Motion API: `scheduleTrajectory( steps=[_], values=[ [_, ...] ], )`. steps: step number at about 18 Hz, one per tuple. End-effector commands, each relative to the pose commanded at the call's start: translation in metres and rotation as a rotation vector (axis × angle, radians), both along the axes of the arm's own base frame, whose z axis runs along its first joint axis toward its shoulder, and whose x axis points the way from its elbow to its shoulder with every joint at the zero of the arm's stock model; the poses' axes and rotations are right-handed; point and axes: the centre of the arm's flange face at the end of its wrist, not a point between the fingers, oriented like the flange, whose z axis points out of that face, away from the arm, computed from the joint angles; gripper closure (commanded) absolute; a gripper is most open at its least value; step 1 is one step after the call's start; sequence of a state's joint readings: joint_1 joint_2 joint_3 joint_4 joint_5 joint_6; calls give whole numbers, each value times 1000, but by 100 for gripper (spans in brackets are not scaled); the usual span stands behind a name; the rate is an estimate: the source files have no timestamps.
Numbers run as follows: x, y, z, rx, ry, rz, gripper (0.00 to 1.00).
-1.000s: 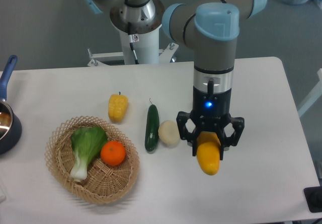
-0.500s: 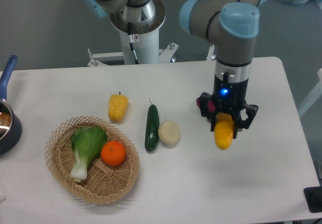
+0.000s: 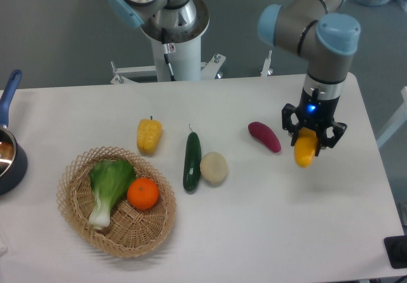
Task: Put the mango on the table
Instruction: 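Carry the held yellow mango sideways past the purple sweet potato, then lower the yellow mango onto the table beside the sweet potato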
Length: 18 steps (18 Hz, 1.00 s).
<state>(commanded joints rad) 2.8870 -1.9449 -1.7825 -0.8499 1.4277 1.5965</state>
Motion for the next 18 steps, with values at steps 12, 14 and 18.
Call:
scheduleTrajectory(
  steps=[12, 14, 18],
  values=[
    [-21, -22, -51, -57, -69, 34, 66],
    [-20, -23, -53, -60, -75, 34, 66],
    [-20, -21, -50, -52, -72, 47, 33]
  ],
)
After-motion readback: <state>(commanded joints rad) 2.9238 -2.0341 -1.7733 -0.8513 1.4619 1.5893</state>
